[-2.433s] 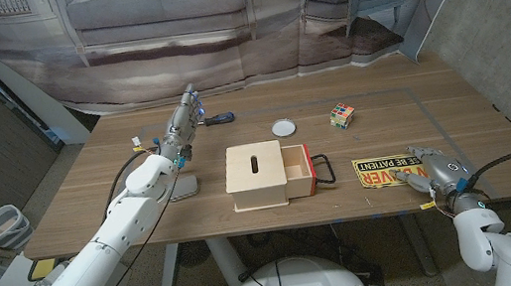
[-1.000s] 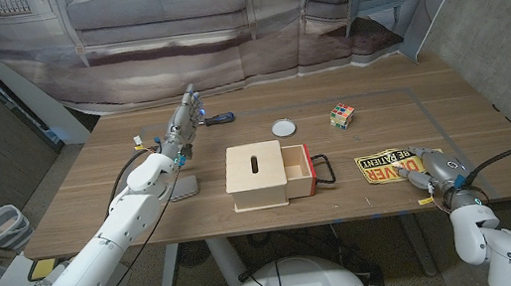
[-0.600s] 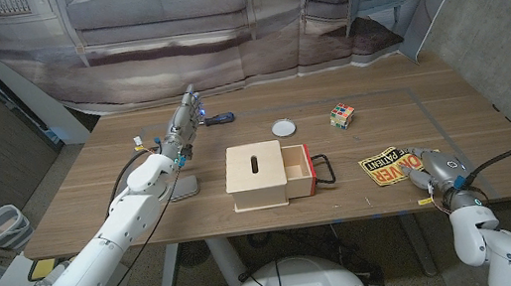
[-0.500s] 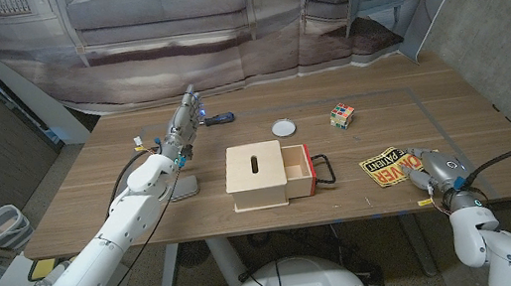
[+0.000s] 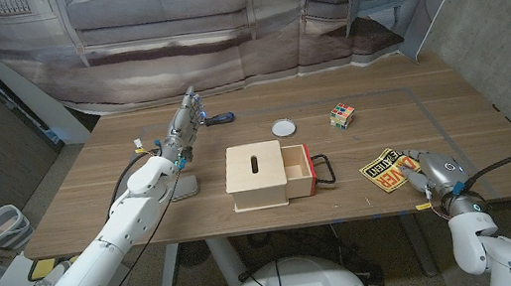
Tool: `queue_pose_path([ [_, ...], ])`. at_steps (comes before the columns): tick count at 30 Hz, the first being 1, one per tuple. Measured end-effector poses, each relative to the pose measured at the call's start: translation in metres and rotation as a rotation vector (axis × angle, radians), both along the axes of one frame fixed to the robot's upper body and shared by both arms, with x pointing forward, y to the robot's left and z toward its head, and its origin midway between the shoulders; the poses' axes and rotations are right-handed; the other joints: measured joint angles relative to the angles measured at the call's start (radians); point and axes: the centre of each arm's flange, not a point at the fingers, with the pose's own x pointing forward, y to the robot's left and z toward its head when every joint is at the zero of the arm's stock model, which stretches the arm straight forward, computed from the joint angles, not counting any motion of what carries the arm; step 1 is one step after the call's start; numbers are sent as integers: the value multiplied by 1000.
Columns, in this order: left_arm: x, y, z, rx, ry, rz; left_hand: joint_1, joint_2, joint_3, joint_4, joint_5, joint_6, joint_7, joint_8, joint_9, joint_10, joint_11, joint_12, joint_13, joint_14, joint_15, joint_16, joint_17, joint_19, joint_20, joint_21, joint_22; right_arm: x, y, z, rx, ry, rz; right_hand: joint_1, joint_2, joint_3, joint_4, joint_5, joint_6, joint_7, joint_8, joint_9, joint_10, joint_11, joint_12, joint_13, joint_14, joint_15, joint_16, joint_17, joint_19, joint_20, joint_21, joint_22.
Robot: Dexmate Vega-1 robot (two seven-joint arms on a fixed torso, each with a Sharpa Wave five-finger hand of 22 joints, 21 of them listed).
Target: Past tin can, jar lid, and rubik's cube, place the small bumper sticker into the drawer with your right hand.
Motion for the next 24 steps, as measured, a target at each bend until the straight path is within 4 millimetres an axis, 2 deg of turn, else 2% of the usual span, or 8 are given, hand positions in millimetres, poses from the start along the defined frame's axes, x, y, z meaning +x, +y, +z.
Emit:
queue_pose_path([
  [8, -1, 1, 0, 0, -1, 1, 0, 0, 0, 0, 0, 0, 0, 0, 0, 0, 0, 0, 0, 0, 0, 0, 0, 0, 0, 0, 0, -4, 0, 6, 9, -34, 0, 9, -1, 4, 4, -27, 33, -2, 0, 0, 72, -4, 11, 0, 58, -14, 0, 0, 31, -8, 8, 2],
  [15, -2, 3, 3, 2, -8, 1, 0, 0, -7, 1, 0, 0, 0, 0, 0, 0, 0, 0, 0, 0, 0, 0, 0, 0, 0, 0, 0, -10, 3, 15, 25, -91, 22, 14, 4, 8, 8, -34, 41, -10, 0, 0, 82, -4, 11, 0, 67, -15, 0, 0, 36, -14, 8, 2],
  [20, -2, 3, 3, 2, -8, 0, 0, 0, -7, 1, 0, 0, 0, 0, 0, 0, 0, 0, 0, 0, 0, 0, 0, 0, 0, 0, 0, -12, 4, 19, 36, -106, 30, 22, 12, 8, 8, -46, 46, -4, 0, 0, 82, -4, 11, 0, 76, -17, 0, 0, 40, -10, 8, 2],
  [24, -3, 3, 5, 2, -12, -1, 0, 0, -7, 1, 0, 0, 0, 0, 0, 0, 0, 0, 0, 0, 0, 0, 0, 0, 0, 0, 0, -15, 4, 22, 47, -120, 37, 45, 20, 22, 0, -46, 46, -4, 0, 0, 86, -1, 11, 0, 76, -17, 0, -5, 40, -10, 8, 2],
])
